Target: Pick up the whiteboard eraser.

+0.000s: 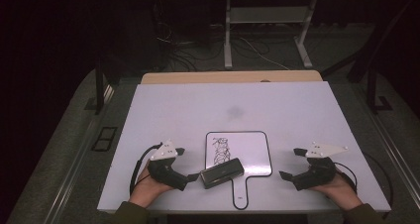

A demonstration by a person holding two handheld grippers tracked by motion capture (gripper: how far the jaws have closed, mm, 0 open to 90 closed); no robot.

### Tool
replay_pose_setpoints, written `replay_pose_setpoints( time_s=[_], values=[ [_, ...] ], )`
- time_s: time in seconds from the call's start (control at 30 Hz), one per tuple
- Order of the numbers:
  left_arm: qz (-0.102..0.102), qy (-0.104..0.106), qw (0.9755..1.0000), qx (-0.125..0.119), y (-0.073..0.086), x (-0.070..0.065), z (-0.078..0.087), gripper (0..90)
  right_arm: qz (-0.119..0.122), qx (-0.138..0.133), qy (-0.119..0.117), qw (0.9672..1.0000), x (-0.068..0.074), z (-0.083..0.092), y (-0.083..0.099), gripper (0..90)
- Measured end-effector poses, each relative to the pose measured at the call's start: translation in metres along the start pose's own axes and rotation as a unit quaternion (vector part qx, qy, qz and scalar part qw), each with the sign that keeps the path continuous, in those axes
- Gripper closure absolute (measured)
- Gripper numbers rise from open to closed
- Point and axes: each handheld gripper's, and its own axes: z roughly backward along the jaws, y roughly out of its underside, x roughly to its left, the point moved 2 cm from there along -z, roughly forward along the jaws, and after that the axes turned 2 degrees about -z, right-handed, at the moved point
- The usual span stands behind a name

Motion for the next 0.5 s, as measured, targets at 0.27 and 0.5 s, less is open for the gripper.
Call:
replay_pose_setpoints(
  time_s=[0.27,0.5],
  values=[
    [-0.001,0.002,1.0,0.001,-0.0026,0.0007,-0.0003,0.0,-0.006,0.001,0.0,1.0,-0.0022,0.0006,0.0005,0.0],
    [0.001,-0.001,1.0,0.003,-0.0052,0.0005,-0.0002,0.0,-0.003,-0.003,-0.007,1.0,-0.0023,0.0021,0.0,0.0]
  ],
)
